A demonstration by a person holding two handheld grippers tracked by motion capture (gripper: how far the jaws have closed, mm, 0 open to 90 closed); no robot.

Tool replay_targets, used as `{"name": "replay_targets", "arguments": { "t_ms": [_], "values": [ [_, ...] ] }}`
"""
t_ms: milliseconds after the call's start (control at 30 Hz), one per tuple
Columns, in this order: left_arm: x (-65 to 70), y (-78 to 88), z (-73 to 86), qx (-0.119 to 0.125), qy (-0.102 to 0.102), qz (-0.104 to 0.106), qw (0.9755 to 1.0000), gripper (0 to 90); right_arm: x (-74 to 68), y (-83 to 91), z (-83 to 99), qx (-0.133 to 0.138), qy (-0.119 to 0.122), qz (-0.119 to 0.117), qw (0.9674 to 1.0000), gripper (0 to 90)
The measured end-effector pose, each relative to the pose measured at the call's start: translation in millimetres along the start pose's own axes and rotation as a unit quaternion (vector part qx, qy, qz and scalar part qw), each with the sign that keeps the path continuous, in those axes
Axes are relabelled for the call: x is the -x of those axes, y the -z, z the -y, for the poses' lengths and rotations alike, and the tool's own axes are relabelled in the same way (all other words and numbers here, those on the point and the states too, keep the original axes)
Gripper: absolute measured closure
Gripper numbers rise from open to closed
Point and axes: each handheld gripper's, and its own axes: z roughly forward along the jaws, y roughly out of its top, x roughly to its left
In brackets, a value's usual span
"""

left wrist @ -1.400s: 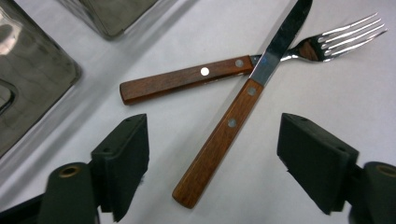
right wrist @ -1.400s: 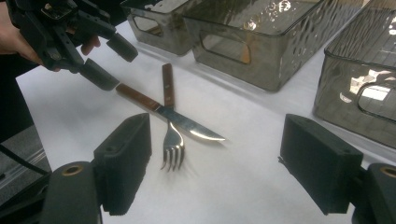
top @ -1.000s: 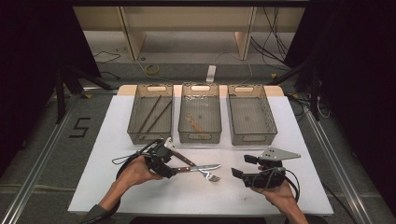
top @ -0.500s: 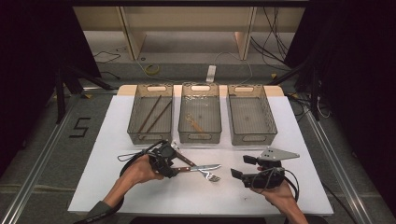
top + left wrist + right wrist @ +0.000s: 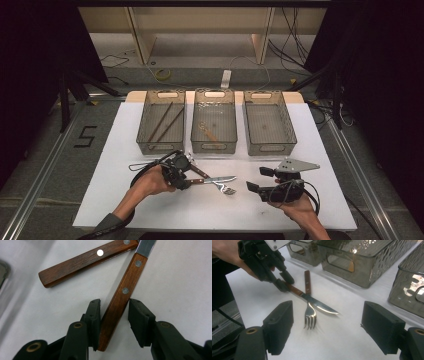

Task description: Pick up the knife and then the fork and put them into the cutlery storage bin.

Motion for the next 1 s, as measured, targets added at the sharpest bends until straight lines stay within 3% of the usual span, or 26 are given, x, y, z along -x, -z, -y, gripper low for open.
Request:
{"name": "replay_targets", "arguments": {
  "t_ms": [467,767,1000],
  "values": [
    [9.1,0.1,-2.2,-0.009,-0.06,-0.003,0.9981,73.2,-0.4,0.0,-0.1,-0.005,0.003,0.0,1.0,27.0],
    [8.5,0.8,-0.5,-0.004,-0.062,-0.002,0.9981,74.6,-0.7,0.0,-0.4,-0.005,0.005,-0.002,1.0,27.0],
    [7.1,5.4,-0.2,0.023,-0.037,0.011,0.999,74.9,-1.7,-0.1,-0.8,-0.004,0.006,-0.002,1.0,27.0]
  ]
}}
